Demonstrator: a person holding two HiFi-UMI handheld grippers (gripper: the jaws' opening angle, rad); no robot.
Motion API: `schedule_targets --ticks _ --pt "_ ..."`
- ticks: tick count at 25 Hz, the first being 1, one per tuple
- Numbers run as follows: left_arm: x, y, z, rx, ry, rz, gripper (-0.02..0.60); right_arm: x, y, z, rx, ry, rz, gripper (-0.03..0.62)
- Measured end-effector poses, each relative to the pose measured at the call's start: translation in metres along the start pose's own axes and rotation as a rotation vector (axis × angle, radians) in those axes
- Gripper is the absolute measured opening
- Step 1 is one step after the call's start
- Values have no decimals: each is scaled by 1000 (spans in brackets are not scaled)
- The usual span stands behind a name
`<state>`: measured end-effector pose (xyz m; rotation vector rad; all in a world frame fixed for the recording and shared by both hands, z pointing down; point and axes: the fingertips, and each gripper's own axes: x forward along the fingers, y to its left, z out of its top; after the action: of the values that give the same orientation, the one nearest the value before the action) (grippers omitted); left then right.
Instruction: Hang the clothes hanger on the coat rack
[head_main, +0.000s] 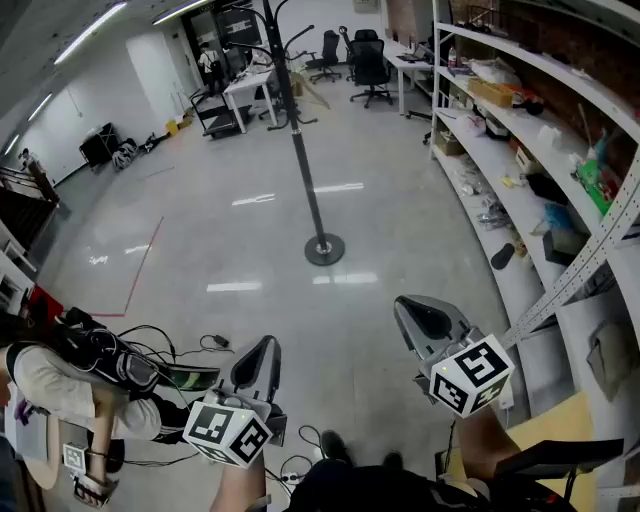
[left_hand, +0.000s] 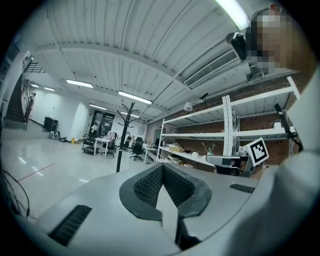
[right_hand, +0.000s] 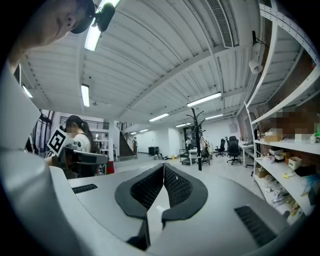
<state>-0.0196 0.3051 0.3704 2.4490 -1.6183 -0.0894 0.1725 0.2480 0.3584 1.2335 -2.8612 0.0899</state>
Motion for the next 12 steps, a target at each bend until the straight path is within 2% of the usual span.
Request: schedule_targets --ticks 6,12 --pt "-52 -67 -10 21 32 21 -9 -85 13 -7 40 -1 1 9" --pt "-77 -84 -9 48 22 14 -9 -114 32 0 12 -6 -15 9"
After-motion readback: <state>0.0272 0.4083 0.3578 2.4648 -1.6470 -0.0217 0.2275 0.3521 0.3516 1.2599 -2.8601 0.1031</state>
